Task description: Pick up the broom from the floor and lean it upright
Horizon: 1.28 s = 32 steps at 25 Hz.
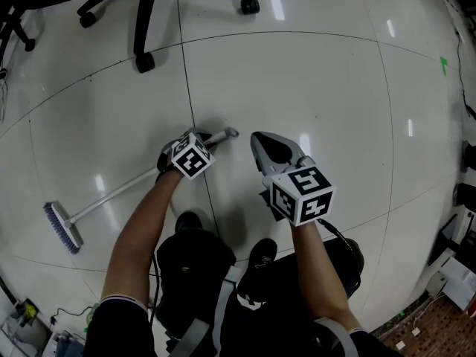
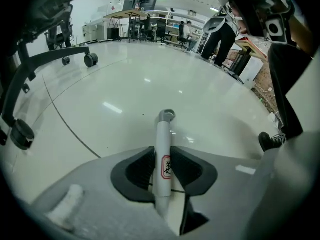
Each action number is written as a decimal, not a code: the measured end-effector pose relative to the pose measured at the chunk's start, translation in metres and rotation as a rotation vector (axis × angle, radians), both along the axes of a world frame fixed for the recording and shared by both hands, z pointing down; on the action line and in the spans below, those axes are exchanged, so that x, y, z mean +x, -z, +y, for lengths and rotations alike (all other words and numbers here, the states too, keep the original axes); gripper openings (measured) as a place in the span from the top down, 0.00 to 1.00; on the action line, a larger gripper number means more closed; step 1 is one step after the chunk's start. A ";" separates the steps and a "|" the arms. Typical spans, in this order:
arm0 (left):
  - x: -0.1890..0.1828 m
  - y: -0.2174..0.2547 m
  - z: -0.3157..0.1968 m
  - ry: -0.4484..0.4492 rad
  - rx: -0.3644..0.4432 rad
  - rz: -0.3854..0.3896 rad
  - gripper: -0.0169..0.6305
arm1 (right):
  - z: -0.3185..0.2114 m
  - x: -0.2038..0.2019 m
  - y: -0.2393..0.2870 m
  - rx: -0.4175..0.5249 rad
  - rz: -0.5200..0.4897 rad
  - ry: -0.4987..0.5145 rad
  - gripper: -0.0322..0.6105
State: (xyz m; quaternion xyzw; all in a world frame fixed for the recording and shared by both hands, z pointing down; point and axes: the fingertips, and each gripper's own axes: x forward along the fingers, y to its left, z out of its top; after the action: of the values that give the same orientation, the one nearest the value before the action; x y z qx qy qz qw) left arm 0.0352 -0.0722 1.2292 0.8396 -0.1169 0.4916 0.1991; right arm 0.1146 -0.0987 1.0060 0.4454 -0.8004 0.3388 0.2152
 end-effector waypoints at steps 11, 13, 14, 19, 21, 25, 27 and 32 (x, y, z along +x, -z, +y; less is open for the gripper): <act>-0.011 0.067 -0.025 0.016 0.045 0.007 0.82 | 0.001 0.010 0.050 0.012 -0.016 -0.060 0.94; -0.015 0.097 -0.034 0.036 0.068 0.021 0.82 | 0.000 0.008 0.073 0.021 -0.030 -0.063 0.95; -0.017 0.114 -0.038 0.046 0.079 0.030 0.82 | -0.002 0.008 0.086 0.025 -0.036 -0.063 0.95; -0.025 0.207 -0.051 0.067 0.123 0.083 0.83 | -0.006 -0.003 0.157 0.035 -0.041 -0.051 0.95; -0.031 0.245 -0.053 0.079 0.139 0.093 0.83 | -0.008 -0.009 0.190 0.042 -0.037 -0.037 0.95; -0.044 0.319 -0.056 0.103 0.165 0.117 0.83 | -0.011 -0.021 0.256 0.061 -0.036 -0.017 0.95; -0.052 0.359 -0.060 0.120 0.180 0.132 0.83 | -0.012 -0.028 0.289 0.064 -0.036 -0.004 0.95; -0.080 0.463 -0.070 0.167 0.230 0.172 0.83 | -0.016 -0.054 0.372 0.078 -0.027 0.044 0.95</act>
State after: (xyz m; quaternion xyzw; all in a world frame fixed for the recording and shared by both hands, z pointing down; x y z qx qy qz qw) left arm -0.0449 -0.1423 0.7667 0.8833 -0.2243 0.3830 0.1512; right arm 0.0609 -0.1148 0.6340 0.4313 -0.8252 0.3087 0.1943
